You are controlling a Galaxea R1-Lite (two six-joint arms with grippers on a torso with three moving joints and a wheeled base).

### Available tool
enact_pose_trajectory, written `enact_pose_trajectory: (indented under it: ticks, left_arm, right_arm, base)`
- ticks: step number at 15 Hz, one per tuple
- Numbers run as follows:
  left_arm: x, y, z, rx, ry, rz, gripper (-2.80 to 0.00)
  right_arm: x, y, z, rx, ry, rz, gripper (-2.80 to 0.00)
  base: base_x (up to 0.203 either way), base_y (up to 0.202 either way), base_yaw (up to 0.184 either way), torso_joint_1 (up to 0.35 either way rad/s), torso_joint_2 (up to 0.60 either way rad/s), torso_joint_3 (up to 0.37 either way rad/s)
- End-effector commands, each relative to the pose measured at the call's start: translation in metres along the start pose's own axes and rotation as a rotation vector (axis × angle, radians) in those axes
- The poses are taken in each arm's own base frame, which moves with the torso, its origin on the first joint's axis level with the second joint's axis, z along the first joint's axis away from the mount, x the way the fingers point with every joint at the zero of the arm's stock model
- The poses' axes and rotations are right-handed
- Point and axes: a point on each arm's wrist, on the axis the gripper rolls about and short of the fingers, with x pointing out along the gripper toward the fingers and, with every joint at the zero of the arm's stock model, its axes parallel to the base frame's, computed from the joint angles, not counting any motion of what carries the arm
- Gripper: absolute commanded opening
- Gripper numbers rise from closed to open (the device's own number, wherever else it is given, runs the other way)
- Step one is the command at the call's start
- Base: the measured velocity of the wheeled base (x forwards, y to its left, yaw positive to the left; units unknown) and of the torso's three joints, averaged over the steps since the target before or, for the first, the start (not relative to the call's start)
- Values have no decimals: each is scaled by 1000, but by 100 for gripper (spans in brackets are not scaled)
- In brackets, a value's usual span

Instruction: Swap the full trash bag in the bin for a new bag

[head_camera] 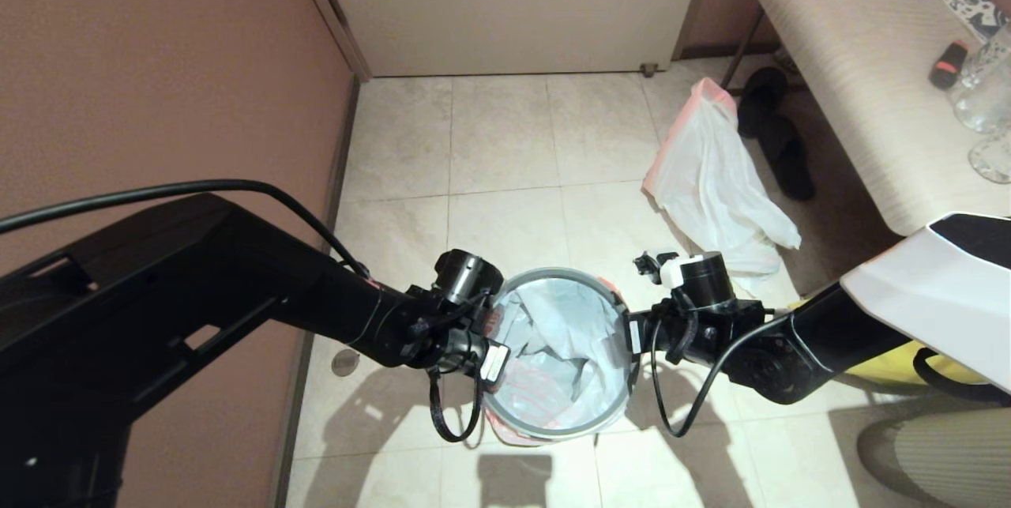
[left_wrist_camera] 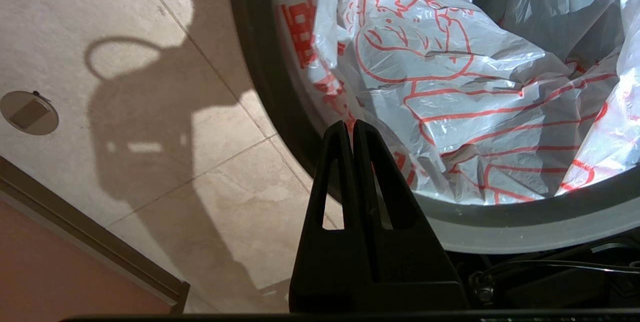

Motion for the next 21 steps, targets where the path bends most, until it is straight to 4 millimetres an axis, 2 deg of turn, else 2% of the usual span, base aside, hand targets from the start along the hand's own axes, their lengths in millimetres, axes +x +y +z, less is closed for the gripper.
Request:
enact_pose_trajectory:
  ticks: [1, 8, 12, 18, 20, 21]
  left_arm:
    - [8, 1, -4, 0, 22, 6, -280]
    - [10, 2, -2, -10, 14, 8, -280]
    - [-24, 5, 13, -43, -117, -34, -280]
    - [-51, 4, 19, -44, -188, -49, -280]
    - [-62, 9, 23, -52, -223, -43, -280]
    - [-75, 13, 26, -64, -253, -40, -280]
  right_arm:
    - [1, -1, -2, 3, 6, 8, -280]
    - [3, -2, -4, 2, 14, 13, -280]
    - [-5, 0, 3, 3, -16, 21, -280]
    - [-22, 2, 16, 5, -61, 32, -280]
    - [-33, -3, 27, 17, -109, 21, -280]
    - [-37, -10, 33, 27, -137, 8, -280]
  base:
    - [0, 0, 0, 0, 0, 0]
    - [0, 0, 0, 0, 0, 0]
    - [0, 0, 0, 0, 0, 0]
    - [0, 0, 0, 0, 0, 0]
    - [0, 0, 0, 0, 0, 0]
    - [0, 0, 0, 0, 0, 0]
